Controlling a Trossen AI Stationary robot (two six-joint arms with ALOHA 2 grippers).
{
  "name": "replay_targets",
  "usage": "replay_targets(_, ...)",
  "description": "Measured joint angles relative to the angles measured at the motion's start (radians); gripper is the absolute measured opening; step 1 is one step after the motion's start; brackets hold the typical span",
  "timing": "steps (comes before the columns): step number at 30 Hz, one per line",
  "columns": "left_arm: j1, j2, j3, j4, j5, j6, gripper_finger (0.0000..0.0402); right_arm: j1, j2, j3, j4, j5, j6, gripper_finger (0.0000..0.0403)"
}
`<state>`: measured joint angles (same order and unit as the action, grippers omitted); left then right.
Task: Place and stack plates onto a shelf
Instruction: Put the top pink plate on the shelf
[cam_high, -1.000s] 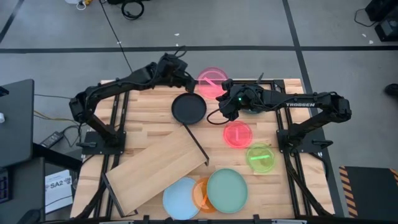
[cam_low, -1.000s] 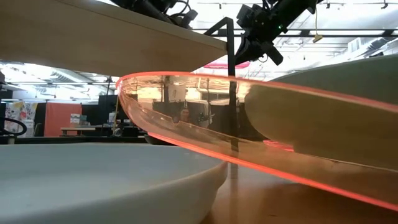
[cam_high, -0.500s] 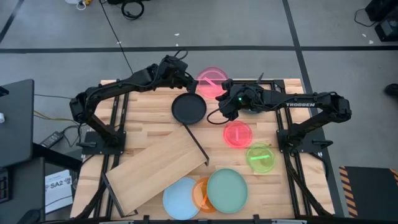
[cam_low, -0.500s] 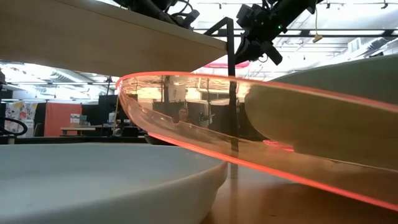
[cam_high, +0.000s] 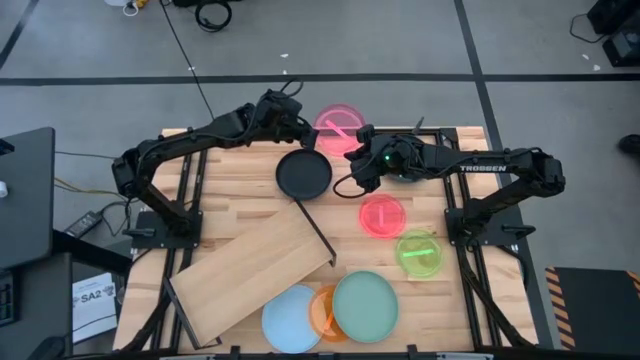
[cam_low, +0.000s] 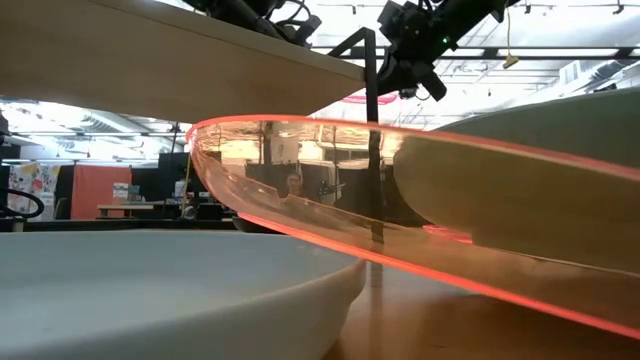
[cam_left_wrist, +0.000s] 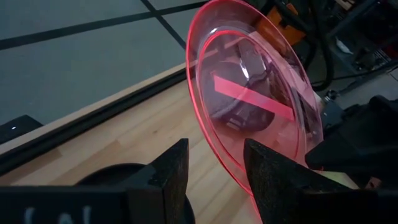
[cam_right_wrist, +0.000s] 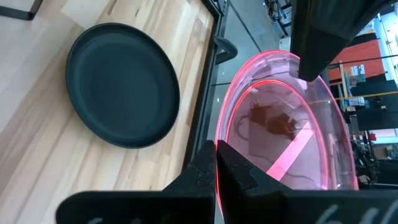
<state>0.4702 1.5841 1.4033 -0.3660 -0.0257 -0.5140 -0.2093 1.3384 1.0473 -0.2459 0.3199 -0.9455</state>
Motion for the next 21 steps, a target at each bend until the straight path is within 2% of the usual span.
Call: replay_targets(21,0.0,0.0,0.0,-0.002,0.0,0.0,0.0046,0.0,0.0,0.0,0.0,0.0,0.0,0.0005)
